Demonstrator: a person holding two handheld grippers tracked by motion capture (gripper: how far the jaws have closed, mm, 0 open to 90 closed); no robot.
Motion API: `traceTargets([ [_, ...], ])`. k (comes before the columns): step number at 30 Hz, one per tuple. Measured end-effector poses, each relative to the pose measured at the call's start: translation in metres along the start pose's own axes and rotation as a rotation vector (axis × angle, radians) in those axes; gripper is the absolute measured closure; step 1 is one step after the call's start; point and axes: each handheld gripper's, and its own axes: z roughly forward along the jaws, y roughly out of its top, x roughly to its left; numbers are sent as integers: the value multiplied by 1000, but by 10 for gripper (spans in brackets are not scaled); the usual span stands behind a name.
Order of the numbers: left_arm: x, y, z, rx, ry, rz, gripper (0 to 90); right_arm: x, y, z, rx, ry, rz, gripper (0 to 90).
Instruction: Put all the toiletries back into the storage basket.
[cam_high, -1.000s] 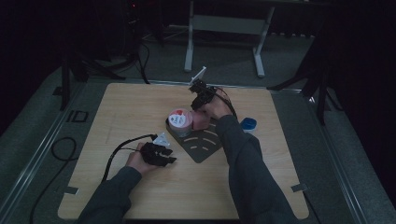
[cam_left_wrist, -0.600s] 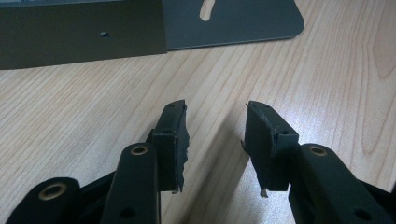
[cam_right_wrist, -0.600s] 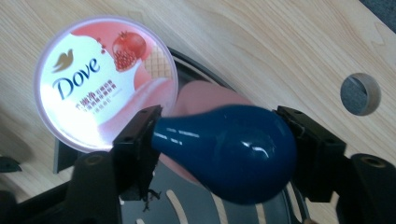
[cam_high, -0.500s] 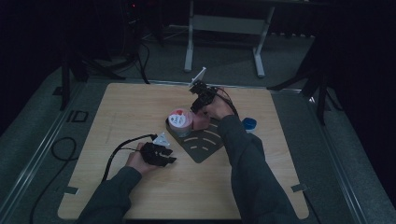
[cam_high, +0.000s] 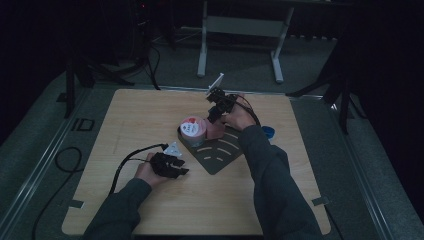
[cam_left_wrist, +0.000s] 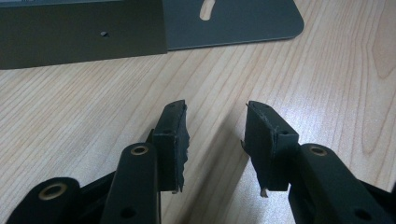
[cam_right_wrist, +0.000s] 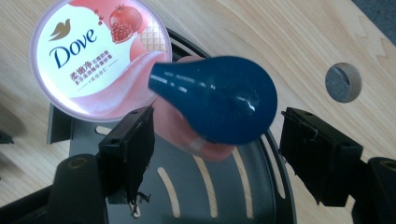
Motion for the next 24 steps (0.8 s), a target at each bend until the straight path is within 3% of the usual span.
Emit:
traceTargets([
  [9, 0, 0, 0, -1, 3, 1, 585, 9, -10, -11, -9, -15, -39, 239],
  [15, 0, 0, 0, 0, -1, -1, 585, 7, -17, -23, -23, -22, -62, 278],
  [24, 0, 0, 0, -1, -1, -3, 584, 5, -28, -39, -57, -26, -80, 251],
])
